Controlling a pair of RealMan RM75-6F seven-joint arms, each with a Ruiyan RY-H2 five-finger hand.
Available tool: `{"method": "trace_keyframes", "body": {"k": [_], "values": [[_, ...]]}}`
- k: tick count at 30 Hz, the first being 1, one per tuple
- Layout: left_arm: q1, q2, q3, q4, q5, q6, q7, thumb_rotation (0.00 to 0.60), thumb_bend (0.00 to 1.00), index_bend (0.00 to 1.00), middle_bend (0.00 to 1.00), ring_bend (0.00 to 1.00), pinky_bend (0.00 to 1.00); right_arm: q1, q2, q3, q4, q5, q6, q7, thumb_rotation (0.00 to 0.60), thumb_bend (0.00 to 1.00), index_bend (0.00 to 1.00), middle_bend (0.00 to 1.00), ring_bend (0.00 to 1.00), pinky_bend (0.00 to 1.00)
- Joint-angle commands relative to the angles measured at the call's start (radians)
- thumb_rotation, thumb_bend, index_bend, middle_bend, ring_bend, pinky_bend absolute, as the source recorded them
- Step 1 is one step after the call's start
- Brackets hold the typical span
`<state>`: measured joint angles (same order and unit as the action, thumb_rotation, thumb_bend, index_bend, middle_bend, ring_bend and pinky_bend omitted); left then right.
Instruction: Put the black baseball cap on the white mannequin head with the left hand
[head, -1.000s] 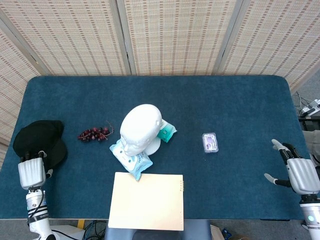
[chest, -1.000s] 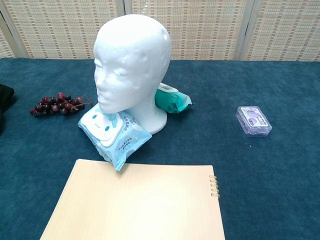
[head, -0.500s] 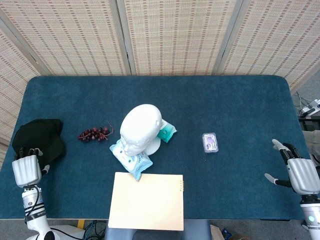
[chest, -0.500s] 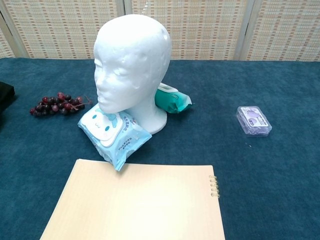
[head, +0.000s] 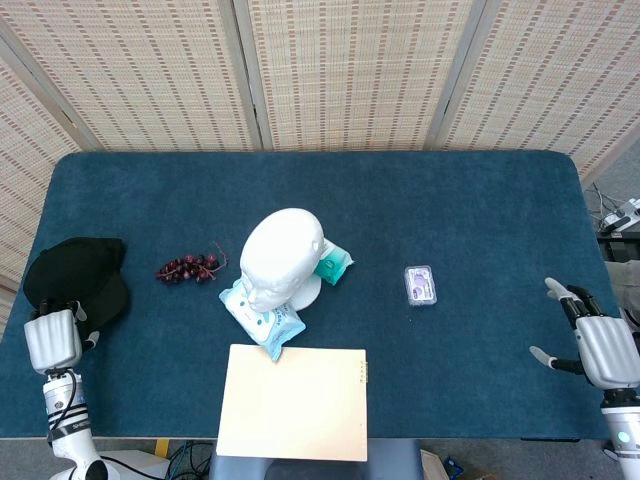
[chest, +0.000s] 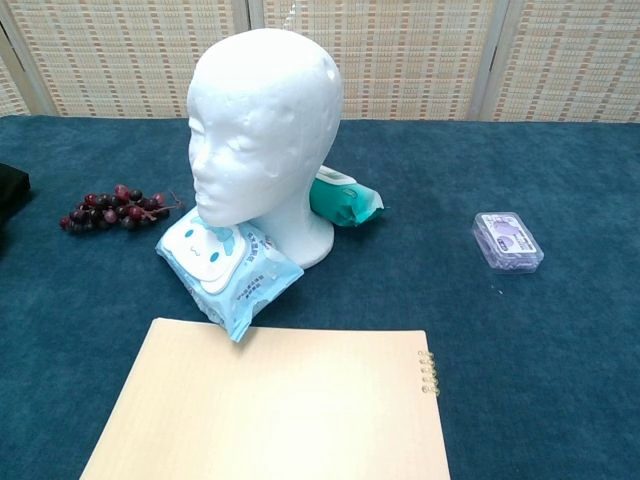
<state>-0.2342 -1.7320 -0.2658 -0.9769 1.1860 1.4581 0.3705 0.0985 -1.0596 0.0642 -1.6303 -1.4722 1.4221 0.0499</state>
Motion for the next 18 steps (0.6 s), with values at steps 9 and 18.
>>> {"method": "trace_keyframes", "body": {"k": [9,18], "values": [[-0.004,0.000,-0.008,0.005,-0.007,0.001,-0.015,0.600,0.26,0.57,0.56,0.26,0.42,0.000,0.001,0.000,0.000,0.000,0.001,0.002,0.600,0.03,0.08,0.27,0.14,0.50],[-0.008,-0.005,-0.016,0.017,-0.014,-0.002,-0.032,0.600,0.29,0.57,0.57,0.26,0.42,-0.002,0.002,0.001,0.001,0.001,0.003,0.006,0.600,0.03,0.08,0.26,0.14,0.50]]}}
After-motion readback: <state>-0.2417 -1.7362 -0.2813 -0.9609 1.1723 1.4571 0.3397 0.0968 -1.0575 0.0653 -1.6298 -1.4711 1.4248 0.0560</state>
